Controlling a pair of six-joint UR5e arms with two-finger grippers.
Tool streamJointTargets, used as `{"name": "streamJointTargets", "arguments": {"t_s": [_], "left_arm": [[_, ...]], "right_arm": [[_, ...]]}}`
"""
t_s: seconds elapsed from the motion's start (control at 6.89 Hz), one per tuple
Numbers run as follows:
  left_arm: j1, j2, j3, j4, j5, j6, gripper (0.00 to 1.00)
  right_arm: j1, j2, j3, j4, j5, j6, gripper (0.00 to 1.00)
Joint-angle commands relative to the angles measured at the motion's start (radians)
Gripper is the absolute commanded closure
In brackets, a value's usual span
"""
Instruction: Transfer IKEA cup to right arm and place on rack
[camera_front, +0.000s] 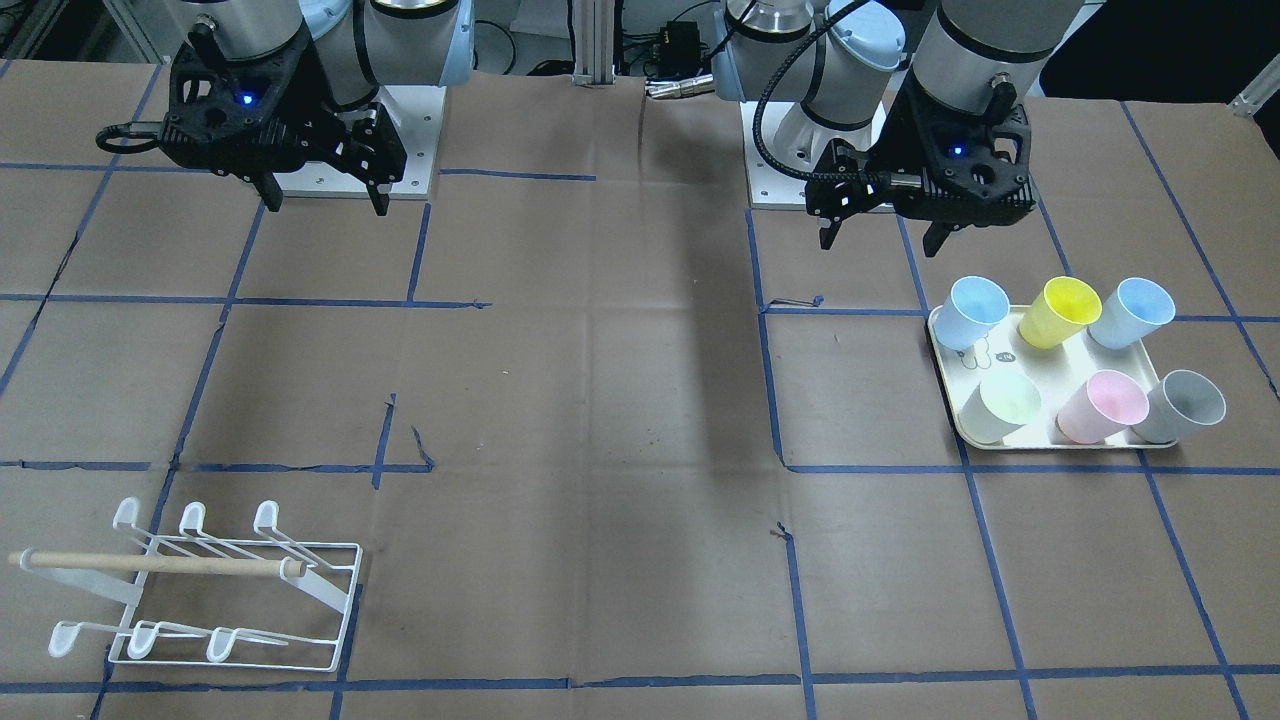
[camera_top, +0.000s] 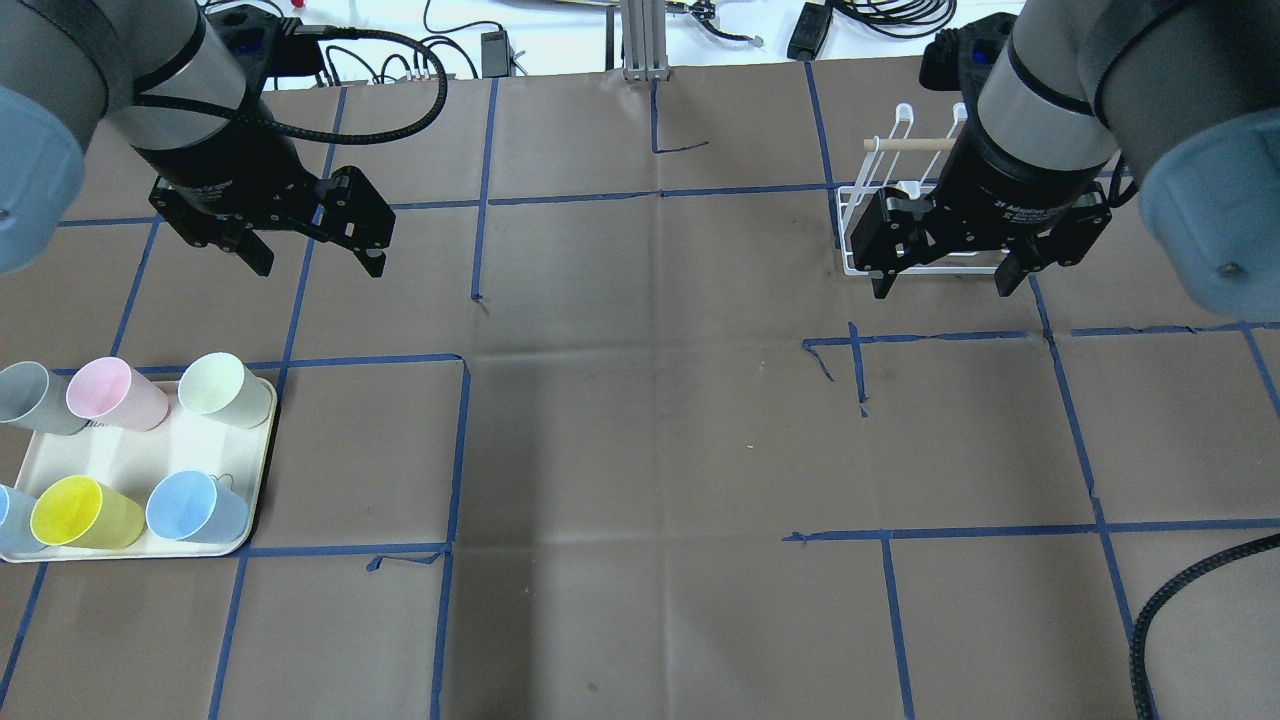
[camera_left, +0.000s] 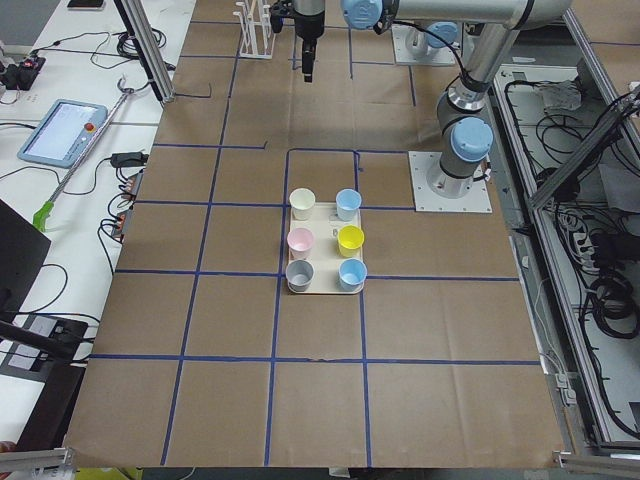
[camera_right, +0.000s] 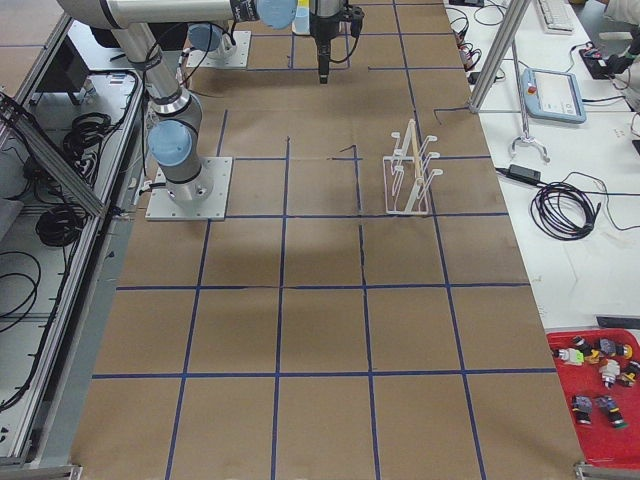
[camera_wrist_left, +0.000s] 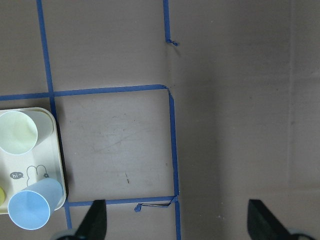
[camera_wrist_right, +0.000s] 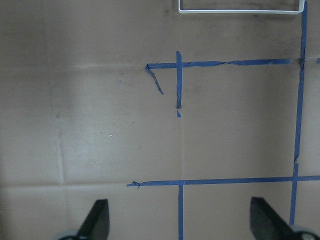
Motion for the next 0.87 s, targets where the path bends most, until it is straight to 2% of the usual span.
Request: {"name": "streamJointTargets", "arguments": {"t_s": [0.0, 0.73], "left_arm": [[0.0, -0.002, 0.004, 0.0, -0.001, 0.0, 0.0], [0.0, 0.001, -0.005, 0.0, -0.001, 0.0, 0.0]], "right_arm": [[0.0, -0.002, 0.0, 0.0, 0.0, 0.0, 0.0], [0.002, -0.002, 0.0, 0.003, 0.0, 0.0, 0.0]]}}
